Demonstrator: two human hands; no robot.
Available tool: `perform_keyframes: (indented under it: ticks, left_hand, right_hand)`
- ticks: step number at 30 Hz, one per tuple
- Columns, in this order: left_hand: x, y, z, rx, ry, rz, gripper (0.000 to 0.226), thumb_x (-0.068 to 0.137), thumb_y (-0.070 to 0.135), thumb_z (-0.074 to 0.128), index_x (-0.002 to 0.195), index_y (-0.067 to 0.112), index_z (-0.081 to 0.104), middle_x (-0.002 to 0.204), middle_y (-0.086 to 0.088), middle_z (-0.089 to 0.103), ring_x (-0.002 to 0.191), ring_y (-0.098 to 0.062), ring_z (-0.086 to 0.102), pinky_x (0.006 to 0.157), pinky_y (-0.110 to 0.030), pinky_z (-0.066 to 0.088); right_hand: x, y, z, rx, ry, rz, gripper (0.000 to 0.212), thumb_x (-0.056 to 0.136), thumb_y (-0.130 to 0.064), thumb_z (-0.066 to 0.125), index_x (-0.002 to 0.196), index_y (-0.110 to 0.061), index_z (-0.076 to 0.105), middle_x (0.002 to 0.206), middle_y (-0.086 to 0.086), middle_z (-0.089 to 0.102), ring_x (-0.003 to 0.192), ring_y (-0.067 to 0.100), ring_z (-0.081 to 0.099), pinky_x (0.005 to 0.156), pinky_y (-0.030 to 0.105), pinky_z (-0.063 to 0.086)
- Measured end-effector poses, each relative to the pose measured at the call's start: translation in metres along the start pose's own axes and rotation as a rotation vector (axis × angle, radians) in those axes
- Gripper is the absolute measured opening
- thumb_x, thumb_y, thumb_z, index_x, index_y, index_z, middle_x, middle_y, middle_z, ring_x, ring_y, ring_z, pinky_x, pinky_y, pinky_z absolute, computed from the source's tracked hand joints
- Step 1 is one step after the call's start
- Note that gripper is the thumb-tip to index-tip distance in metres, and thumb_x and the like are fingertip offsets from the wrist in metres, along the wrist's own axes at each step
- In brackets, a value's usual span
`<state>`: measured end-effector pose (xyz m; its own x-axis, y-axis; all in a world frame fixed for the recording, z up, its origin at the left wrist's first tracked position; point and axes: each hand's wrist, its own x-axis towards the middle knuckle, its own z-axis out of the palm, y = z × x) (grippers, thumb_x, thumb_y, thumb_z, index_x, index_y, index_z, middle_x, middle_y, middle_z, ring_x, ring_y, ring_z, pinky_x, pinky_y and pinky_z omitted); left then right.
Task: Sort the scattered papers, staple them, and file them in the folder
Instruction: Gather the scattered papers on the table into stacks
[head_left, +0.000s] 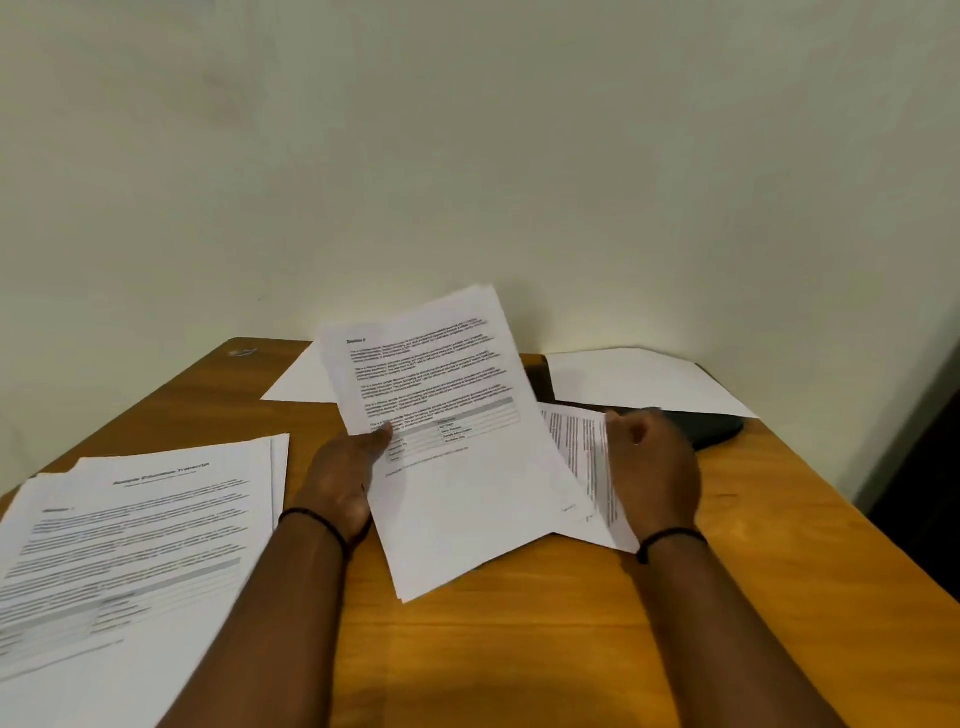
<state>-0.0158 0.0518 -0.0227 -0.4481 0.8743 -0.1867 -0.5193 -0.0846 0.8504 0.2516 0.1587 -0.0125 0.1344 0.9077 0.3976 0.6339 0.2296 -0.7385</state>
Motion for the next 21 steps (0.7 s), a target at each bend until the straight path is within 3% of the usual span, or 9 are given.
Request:
perform_keyframes:
  ticks: [2,4,7,10,13,16,18,19,21]
  left_hand:
    - [0.0,0.0,-0.002,0.004,0.013,0.012,0.028,0.096,0.01,0.061,0.123,0.01,0.064,0.119,-0.015,0.07,0.111,-0.037,0.065,0.099,-0.053,0.05]
    - [0.0,0.0,-0.001,0.016,0.01,0.014,0.029,0.095,0.009,0.061,0.124,0.009,0.064,0.118,-0.015,0.071,0.111,-0.038,0.064,0.1,-0.055,0.048]
    - [-0.001,0.0,0.002,0.028,0.01,0.013,0.027,0.095,0.008,0.062,0.121,0.011,0.064,0.119,-0.016,0.07,0.113,-0.04,0.064,0.101,-0.06,0.047]
    - [-0.003,0.001,0.002,0.028,-0.003,0.026,0.025,0.095,0.008,0.061,0.119,0.012,0.065,0.119,-0.016,0.07,0.113,-0.041,0.063,0.101,-0.06,0.047]
    - [-0.006,0.001,0.002,0.057,0.003,0.041,0.028,0.095,0.009,0.062,0.122,0.01,0.063,0.118,-0.016,0.07,0.112,-0.04,0.064,0.099,-0.059,0.048]
    - [-0.01,0.002,0.005,0.124,-0.007,0.058,0.026,0.095,0.011,0.062,0.121,0.01,0.064,0.117,-0.016,0.071,0.108,-0.04,0.066,0.096,-0.059,0.05]
    - [-0.012,0.003,0.007,0.158,-0.008,0.079,0.023,0.096,0.013,0.062,0.118,0.011,0.065,0.116,-0.015,0.071,0.106,-0.039,0.067,0.096,-0.058,0.052]
    - [-0.014,0.003,0.009,0.176,-0.007,0.104,0.022,0.096,0.014,0.061,0.118,0.012,0.064,0.116,-0.014,0.071,0.106,-0.038,0.067,0.096,-0.056,0.052]
    - [-0.017,0.003,0.011,0.203,-0.013,0.174,0.019,0.097,0.014,0.06,0.115,0.013,0.065,0.116,-0.013,0.07,0.109,-0.035,0.065,0.098,-0.052,0.051]
  right_hand:
    - [0.003,0.009,-0.007,-0.259,0.092,0.133,0.044,0.091,-0.053,0.059,0.11,-0.014,0.055,0.105,0.01,0.063,0.086,0.027,0.064,0.064,0.032,0.05]
    - [0.002,0.011,-0.012,-0.306,-0.029,0.268,0.062,0.088,-0.057,0.062,0.123,-0.009,0.044,0.11,0.014,0.06,0.092,0.033,0.063,0.065,0.034,0.046]
    - [0.004,0.008,-0.008,-0.112,-0.183,0.347,0.053,0.088,-0.046,0.069,0.113,-0.01,0.04,0.099,0.005,0.061,0.082,0.022,0.061,0.065,0.033,0.049]
    - [0.001,0.002,-0.007,0.149,-0.141,0.32,0.046,0.087,-0.027,0.075,0.123,-0.009,0.054,0.11,0.007,0.067,0.09,0.02,0.063,0.075,0.032,0.055]
    - [-0.004,-0.024,-0.022,0.156,0.019,-0.003,0.008,0.092,-0.02,0.068,0.098,-0.016,0.067,0.095,0.0,0.069,0.085,0.017,0.064,0.061,0.02,0.047]
    - [-0.004,-0.061,-0.041,0.032,0.306,-0.508,0.009,0.095,-0.016,0.063,0.092,-0.015,0.072,0.09,0.002,0.072,0.082,0.02,0.067,0.071,0.036,0.054]
    - [-0.006,-0.091,-0.056,-0.03,0.437,-0.794,0.01,0.091,-0.014,0.066,0.094,-0.017,0.075,0.09,0.0,0.074,0.084,0.021,0.068,0.077,0.038,0.048]
    - [-0.011,-0.106,-0.065,-0.049,0.428,-0.909,0.011,0.088,-0.015,0.067,0.093,-0.019,0.075,0.09,-0.002,0.074,0.086,0.021,0.068,0.078,0.039,0.045]
    - [-0.025,-0.136,-0.081,-0.071,0.245,-1.11,0.01,0.085,-0.019,0.068,0.092,-0.024,0.075,0.088,-0.007,0.073,0.093,0.019,0.067,0.082,0.042,0.041]
